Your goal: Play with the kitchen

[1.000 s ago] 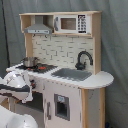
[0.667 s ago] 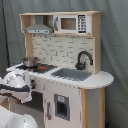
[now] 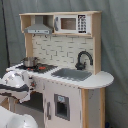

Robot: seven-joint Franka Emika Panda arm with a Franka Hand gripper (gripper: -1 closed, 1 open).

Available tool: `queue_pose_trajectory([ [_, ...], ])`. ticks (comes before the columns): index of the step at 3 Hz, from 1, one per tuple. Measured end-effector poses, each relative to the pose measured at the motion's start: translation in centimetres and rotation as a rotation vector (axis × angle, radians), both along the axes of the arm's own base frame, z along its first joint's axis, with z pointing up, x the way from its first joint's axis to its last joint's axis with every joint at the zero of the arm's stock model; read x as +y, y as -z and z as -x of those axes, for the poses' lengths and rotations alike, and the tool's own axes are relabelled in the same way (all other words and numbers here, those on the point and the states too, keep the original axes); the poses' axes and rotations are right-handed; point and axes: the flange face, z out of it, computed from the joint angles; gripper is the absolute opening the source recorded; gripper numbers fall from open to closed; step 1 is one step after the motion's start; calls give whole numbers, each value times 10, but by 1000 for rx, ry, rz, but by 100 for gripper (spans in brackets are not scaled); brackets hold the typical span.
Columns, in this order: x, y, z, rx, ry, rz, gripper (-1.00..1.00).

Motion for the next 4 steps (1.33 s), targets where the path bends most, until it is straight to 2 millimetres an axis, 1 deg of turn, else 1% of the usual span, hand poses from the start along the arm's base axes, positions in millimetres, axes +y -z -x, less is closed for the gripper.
queue_pose_trajectory([
  [1, 31, -5, 16, -61, -54, -13, 100],
  [2, 11, 17, 26, -66, -19, 64, 100],
  [3, 5, 18, 31, -108, -1, 161, 100],
  [4, 7, 17, 43, -159, 1, 221, 100],
])
